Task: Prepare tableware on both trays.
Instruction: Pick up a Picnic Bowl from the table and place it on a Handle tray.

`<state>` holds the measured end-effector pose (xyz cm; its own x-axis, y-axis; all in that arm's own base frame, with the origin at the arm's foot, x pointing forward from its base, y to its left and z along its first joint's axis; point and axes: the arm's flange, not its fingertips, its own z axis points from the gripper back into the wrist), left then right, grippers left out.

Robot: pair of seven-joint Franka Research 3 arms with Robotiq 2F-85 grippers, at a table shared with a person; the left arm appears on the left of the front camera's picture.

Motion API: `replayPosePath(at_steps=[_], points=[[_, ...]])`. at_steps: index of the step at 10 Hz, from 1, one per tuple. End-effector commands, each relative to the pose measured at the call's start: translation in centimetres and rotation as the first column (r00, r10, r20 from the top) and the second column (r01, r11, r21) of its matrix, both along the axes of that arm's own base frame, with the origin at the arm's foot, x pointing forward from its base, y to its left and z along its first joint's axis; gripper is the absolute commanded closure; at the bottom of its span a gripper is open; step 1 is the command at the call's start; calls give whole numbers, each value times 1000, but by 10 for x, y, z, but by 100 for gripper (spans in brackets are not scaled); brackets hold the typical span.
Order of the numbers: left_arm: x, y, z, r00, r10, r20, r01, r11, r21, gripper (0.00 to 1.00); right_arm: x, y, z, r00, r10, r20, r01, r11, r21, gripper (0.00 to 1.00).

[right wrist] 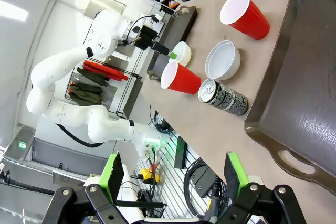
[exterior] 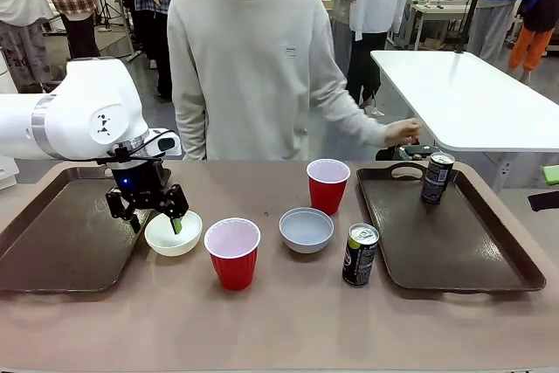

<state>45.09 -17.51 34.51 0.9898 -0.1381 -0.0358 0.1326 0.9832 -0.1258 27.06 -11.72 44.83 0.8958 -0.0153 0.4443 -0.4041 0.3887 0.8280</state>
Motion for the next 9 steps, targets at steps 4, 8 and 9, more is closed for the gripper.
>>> replayPosePath(at_steps=[4,8,9], points=[[1,-7,3,1000,17,17,-16,1000,-25,49,-1,0,-3,1000,18,-2,-18,1000,-2,0],[1,-5,4,1000,25,10,-25,1000,-10,82,-1,0,-3,1000,18,-2,-18,1000,-2,0],[1,-5,4,1000,25,11,-25,1000,-7,71,-1,0,-3,1000,18,-2,-18,1000,-2,0]])
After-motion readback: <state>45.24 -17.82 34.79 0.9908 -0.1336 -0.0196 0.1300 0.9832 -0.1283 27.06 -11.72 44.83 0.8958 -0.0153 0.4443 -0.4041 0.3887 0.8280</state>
